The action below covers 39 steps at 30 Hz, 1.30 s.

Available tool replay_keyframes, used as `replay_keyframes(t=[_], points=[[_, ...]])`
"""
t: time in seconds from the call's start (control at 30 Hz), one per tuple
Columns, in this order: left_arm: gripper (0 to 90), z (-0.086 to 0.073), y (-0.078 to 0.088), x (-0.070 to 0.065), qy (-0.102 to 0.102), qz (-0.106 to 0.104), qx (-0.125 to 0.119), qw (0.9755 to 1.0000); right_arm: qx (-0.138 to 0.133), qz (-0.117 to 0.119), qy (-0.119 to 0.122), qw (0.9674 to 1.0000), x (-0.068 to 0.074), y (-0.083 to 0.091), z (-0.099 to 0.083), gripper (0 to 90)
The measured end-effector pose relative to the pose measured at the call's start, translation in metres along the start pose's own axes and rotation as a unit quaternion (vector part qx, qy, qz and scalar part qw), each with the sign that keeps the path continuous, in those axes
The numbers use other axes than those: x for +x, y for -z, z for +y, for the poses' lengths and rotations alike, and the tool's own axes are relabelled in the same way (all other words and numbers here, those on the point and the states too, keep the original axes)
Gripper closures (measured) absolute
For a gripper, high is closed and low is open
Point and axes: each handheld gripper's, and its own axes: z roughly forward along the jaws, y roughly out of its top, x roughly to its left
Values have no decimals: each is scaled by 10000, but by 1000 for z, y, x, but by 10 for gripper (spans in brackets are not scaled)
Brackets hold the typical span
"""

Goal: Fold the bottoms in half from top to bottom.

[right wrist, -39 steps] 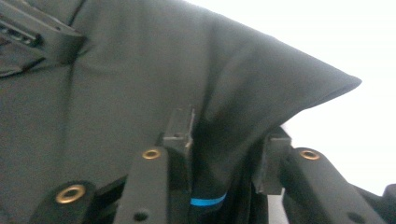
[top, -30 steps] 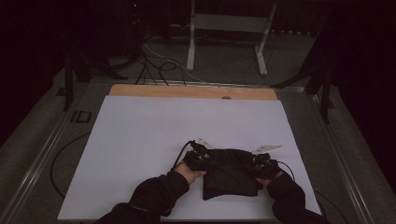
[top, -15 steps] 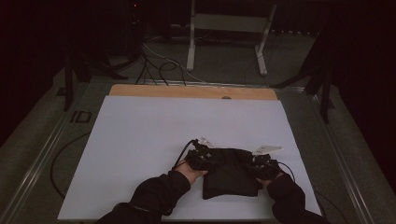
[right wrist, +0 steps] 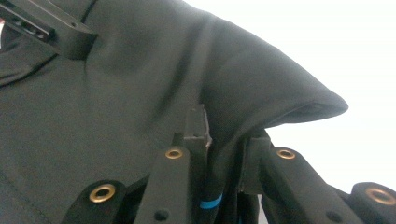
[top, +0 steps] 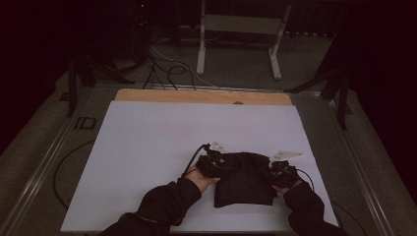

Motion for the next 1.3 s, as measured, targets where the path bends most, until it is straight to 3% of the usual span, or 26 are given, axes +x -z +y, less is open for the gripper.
replay_keyframes(t=[0.5, 1.3], points=[[781, 12, 17, -4, -61, 0, -240, 9997, -207, -88, 85, 9997, 1, 14, 16, 777], [785, 22, 54, 12, -55, 189, -471, 9987, -515, -75, 383, 9979, 12, 14, 54, 778]])
